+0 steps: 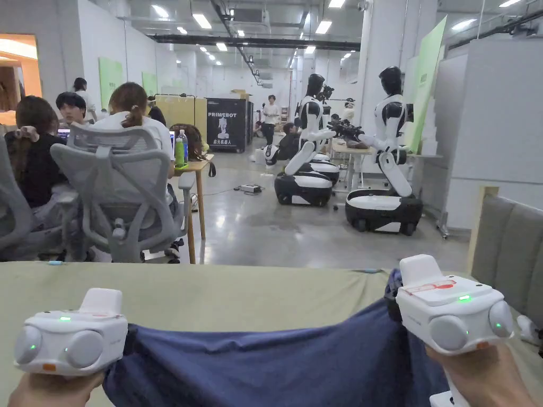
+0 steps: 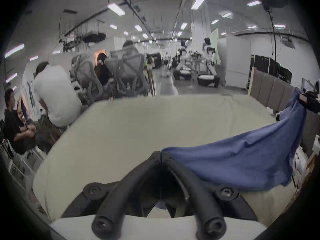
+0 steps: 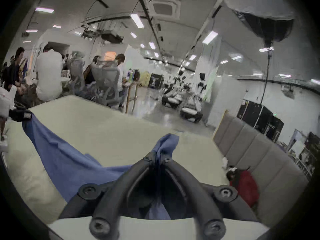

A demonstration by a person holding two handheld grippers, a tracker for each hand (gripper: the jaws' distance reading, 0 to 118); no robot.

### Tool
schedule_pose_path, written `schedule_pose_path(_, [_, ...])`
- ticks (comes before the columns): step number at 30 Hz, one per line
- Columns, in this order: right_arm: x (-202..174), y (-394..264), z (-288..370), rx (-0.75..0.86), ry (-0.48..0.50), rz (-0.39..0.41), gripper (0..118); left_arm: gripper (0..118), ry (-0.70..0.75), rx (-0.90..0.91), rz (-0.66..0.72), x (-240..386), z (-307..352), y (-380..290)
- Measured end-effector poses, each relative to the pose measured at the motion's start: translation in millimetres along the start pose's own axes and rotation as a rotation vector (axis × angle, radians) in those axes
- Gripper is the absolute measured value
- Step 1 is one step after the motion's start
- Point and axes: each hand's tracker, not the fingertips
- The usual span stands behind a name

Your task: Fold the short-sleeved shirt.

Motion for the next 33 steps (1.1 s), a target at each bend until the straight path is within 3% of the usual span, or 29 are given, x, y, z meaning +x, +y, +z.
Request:
schedule_pose_path(10, [55, 109, 2, 0.173, -0.142, 0.016, 4, 0, 0.092, 0.248, -0.026, -6, 30, 138])
schedule_pose_path(19, [75, 201, -31, 0.302, -0.149, -0.087, 4, 0, 0.182, 0.353, -0.045, -16, 16, 238])
schedule_pose_path(28, [74, 251, -45, 0.422, -0.151, -0.096, 4, 0, 0.221, 0.428, -0.038, -35, 9, 287])
schedule_pose_path(33, [67, 245, -58, 0.414, -0.149, -0.08, 4, 0, 0.231, 0.415, -0.058, -38, -3, 286])
